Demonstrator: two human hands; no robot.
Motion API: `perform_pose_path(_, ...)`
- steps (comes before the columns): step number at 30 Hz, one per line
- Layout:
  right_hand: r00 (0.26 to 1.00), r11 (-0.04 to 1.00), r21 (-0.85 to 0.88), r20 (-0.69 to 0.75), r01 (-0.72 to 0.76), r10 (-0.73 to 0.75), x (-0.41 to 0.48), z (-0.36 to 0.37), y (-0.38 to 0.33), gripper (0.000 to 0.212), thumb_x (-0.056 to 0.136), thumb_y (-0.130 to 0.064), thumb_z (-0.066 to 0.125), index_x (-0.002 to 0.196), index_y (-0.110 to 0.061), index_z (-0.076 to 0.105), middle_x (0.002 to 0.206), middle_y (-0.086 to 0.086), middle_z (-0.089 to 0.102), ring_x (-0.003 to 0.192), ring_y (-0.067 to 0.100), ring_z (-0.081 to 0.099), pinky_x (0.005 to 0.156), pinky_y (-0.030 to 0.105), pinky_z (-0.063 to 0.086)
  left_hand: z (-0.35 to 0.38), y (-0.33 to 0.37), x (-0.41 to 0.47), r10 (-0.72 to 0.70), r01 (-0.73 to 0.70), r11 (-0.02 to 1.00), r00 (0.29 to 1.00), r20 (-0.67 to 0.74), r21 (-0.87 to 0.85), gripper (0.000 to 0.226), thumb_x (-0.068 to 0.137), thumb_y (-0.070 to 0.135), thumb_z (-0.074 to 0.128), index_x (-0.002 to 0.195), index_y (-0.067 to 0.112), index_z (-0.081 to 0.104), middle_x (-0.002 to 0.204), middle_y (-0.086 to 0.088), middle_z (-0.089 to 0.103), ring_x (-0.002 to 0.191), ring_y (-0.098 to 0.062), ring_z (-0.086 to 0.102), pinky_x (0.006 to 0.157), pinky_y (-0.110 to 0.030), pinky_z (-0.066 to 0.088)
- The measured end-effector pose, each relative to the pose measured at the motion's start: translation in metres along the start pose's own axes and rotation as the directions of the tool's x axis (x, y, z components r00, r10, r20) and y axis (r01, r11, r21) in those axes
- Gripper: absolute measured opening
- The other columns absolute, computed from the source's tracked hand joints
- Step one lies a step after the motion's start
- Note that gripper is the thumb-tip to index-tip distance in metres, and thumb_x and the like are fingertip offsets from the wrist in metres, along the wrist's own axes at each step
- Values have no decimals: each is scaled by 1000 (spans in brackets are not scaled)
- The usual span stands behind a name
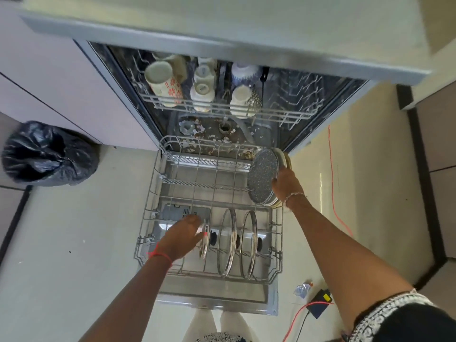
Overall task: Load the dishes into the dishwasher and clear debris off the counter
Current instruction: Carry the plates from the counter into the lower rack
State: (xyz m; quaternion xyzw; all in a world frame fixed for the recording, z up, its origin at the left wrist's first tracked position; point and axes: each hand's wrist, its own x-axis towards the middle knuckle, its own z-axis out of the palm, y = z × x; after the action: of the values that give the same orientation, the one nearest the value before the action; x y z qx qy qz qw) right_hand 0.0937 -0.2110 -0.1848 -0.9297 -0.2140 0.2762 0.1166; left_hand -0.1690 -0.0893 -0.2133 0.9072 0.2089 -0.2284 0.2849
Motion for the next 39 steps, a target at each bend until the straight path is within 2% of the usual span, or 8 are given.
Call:
perform_pose_path(4,998,998,-42,53,35,-33,-36,-21,-11,46,93,-13,45,134,7,35,126,25,50,112,38,53,95,43,46,-39,14,-16,15,-12,997,999,-44,71,85,84,64,8,146,8,25,155,-6,19,145,-18,9,116,-30,7)
perform_pose_path(7,994,996,-70,92,58,-52,-70,-30,-19,41,93,-11,45,128,9,39,125,26,47,111,37,53,94,40,46,-57,26,-34,9,-2,997,996,-89,77,102,68,65,-7,147,8,23,157,-6,14,146,-19,3,117,-32,3)
perform_pose_path(17,976,972,-144,142,184,-164,-141,-49,-44,42,96,-19,41,131,4,38,132,21,42,121,30,45,102,36,40,-92,48,-83,-22,45,987,989,-148,156,100,69,64,-8,148,10,20,157,-7,13,146,-21,2,117,-35,-1)
perform_pose_path(20,979,972,-154,134,177,-156,-150,-58,-47,42,96,-20,42,131,3,38,130,21,44,119,31,47,100,36,43,-99,54,-90,-30,58,983,986,-163,174,72,93,57,16,148,11,18,157,-6,12,146,-21,0,117,-35,-3)
perform_pose_path(23,976,964,-180,130,195,-173,-156,-66,-49,42,96,-21,42,131,3,37,131,21,43,121,30,45,100,36,42,-104,61,-94,-24,58,979,985,-169,194,59,100,41,29,149,11,14,158,-6,8,146,-20,-2,118,-35,-3)
perform_pose_path(30,959,915,-291,144,278,-246,-169,-81,-60,43,98,-23,37,133,3,34,136,20,42,128,30,38,104,39,38,-122,70,-111,12,43,974,971,-239,224,60,100,41,31,148,10,16,157,-6,10,146,-20,0,117,-35,-4)
perform_pose_path(34,939,884,-323,172,339,-297,-178,-84,-76,44,99,-26,35,135,1,34,139,19,39,132,30,34,105,39,37,-130,62,-125,-14,81,972,957,-289,220,88,80,62,1,148,10,18,157,-7,11,146,-22,1,114,-33,-9)
perform_pose_path(39,908,839,-347,194,418,-372,-190,-85,-113,45,100,-28,33,135,1,35,140,17,39,133,29,31,106,38,34,-145,42,-155,-79,156,966,937,-341,205,74,92,57,16,149,9,14,158,-7,7,146,-21,-2,117,-36,-5)
